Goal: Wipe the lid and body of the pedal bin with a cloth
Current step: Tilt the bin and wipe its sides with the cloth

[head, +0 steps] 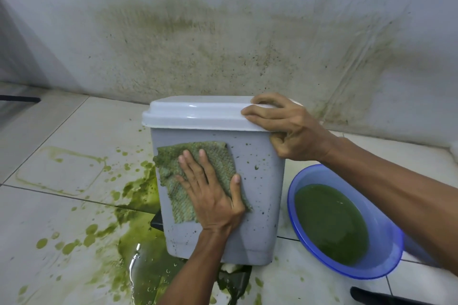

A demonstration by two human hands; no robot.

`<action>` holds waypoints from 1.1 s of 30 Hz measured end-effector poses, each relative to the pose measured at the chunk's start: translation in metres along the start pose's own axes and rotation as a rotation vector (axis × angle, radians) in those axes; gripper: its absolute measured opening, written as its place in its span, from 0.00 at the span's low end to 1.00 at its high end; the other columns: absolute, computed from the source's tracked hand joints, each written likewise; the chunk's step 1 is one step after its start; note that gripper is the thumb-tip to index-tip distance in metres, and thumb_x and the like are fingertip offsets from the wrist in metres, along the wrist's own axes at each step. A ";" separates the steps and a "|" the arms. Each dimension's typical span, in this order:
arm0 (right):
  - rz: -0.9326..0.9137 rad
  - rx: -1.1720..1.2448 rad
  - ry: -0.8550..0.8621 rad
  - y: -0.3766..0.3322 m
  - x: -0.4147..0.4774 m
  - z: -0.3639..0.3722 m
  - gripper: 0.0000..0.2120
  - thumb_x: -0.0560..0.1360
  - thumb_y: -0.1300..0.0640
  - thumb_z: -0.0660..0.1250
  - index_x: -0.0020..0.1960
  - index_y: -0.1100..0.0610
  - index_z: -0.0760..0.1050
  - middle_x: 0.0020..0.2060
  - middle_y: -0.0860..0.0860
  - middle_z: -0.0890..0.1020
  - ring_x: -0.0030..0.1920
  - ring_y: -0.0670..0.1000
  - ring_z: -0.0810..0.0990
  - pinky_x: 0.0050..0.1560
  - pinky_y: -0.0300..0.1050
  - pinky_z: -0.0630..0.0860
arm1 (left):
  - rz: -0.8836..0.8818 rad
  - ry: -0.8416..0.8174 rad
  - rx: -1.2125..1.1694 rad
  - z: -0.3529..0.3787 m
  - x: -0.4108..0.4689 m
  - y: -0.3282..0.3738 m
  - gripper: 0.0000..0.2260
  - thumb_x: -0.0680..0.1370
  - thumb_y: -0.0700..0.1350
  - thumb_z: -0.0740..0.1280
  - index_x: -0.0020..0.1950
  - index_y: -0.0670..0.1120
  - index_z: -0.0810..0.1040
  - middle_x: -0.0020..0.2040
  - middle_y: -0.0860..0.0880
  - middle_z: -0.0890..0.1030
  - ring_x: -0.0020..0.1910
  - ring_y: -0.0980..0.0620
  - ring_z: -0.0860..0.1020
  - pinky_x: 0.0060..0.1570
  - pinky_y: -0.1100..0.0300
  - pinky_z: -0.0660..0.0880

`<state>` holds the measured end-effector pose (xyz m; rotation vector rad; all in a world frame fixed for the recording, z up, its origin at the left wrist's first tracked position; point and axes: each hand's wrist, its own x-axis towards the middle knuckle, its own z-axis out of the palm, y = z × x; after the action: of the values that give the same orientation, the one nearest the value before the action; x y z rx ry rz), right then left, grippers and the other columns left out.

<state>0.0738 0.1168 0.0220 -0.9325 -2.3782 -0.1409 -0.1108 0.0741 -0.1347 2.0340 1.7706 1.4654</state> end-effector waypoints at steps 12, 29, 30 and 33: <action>0.468 -0.090 0.000 -0.016 -0.012 0.009 0.38 0.54 0.62 0.62 0.65 0.62 0.77 0.62 0.59 0.79 0.59 0.66 0.76 0.59 0.67 0.72 | 0.006 -0.069 -0.159 0.003 0.000 -0.007 0.37 0.80 0.54 0.61 0.81 0.34 0.52 0.83 0.37 0.49 0.83 0.37 0.47 0.79 0.37 0.50; 0.632 0.138 -0.006 -0.060 -0.009 -0.007 0.31 0.68 0.41 0.73 0.68 0.51 0.77 0.68 0.46 0.77 0.68 0.48 0.75 0.68 0.54 0.73 | 0.187 -0.126 -0.168 -0.016 0.004 -0.023 0.34 0.84 0.60 0.53 0.83 0.42 0.48 0.85 0.46 0.44 0.83 0.39 0.46 0.80 0.38 0.49; 0.653 0.140 -0.019 -0.057 -0.008 -0.007 0.31 0.68 0.41 0.73 0.68 0.50 0.77 0.68 0.46 0.77 0.69 0.47 0.75 0.68 0.54 0.73 | 0.193 -0.123 -0.174 -0.014 0.009 -0.022 0.34 0.84 0.60 0.53 0.83 0.41 0.49 0.85 0.46 0.45 0.83 0.39 0.47 0.79 0.37 0.49; 0.644 0.112 -0.077 -0.049 -0.007 -0.011 0.34 0.66 0.42 0.75 0.69 0.51 0.76 0.68 0.47 0.78 0.68 0.47 0.76 0.68 0.53 0.73 | 0.200 -0.108 -0.191 -0.010 0.013 -0.015 0.34 0.84 0.59 0.52 0.83 0.39 0.50 0.84 0.46 0.46 0.83 0.40 0.47 0.80 0.38 0.48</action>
<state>0.0508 0.0730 0.0323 -1.6081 -2.0055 0.2779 -0.1294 0.0846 -0.1306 2.1941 1.3645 1.4779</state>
